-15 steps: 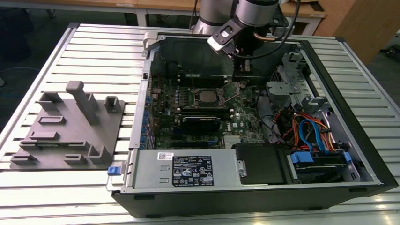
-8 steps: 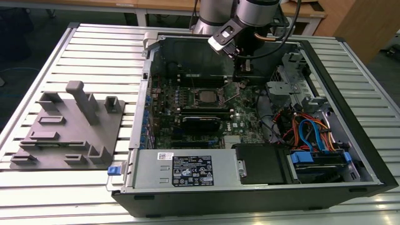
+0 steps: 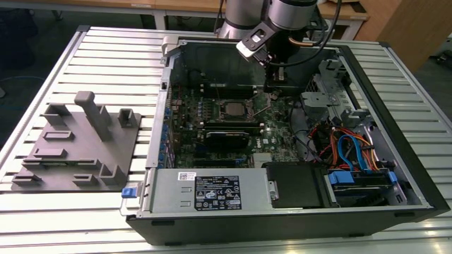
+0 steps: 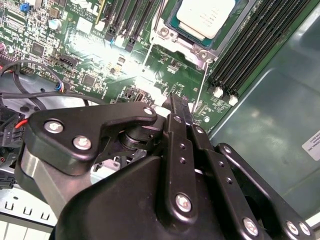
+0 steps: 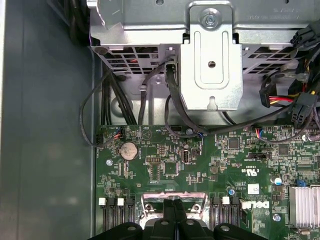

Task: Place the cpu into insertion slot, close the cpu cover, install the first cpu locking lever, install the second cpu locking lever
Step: 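Close the cpu cover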

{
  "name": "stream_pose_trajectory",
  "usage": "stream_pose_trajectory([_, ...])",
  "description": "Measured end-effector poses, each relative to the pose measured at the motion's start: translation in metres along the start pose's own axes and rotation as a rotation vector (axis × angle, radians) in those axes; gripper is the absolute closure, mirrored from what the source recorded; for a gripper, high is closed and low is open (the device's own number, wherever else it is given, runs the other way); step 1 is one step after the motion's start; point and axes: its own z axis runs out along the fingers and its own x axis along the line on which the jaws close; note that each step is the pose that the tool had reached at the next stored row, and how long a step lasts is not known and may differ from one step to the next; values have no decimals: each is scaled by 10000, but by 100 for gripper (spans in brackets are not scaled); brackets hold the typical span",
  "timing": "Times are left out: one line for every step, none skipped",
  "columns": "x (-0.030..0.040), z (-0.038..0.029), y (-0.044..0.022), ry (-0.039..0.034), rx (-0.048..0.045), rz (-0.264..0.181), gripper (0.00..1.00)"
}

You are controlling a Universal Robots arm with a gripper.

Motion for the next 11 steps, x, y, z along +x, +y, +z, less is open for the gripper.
stream_pose_trajectory([0, 0, 5, 1, 1, 1, 90])
stream_pose_trajectory([0, 0, 10, 0, 2, 1, 90])
stream_pose_trajectory([0, 1, 16, 1, 3, 1, 90])
stream_pose_trajectory([0, 1, 23, 1, 6, 0, 90])
stream_pose_trajectory([1, 1, 29, 0, 8, 0, 90])
stream_pose_trajectory([1, 1, 36, 1, 10, 0, 90])
stream_pose_trajectory([1, 1, 43, 0, 13, 0, 90])
stream_pose_trajectory([1, 1, 49, 0, 15, 0, 90])
stream_pose_trajectory([1, 1, 53, 0, 17, 1, 90])
stream_pose_trajectory([1, 1, 56, 0, 17, 0, 90])
stream_pose_trajectory([1, 1, 57, 0, 17, 1, 90])
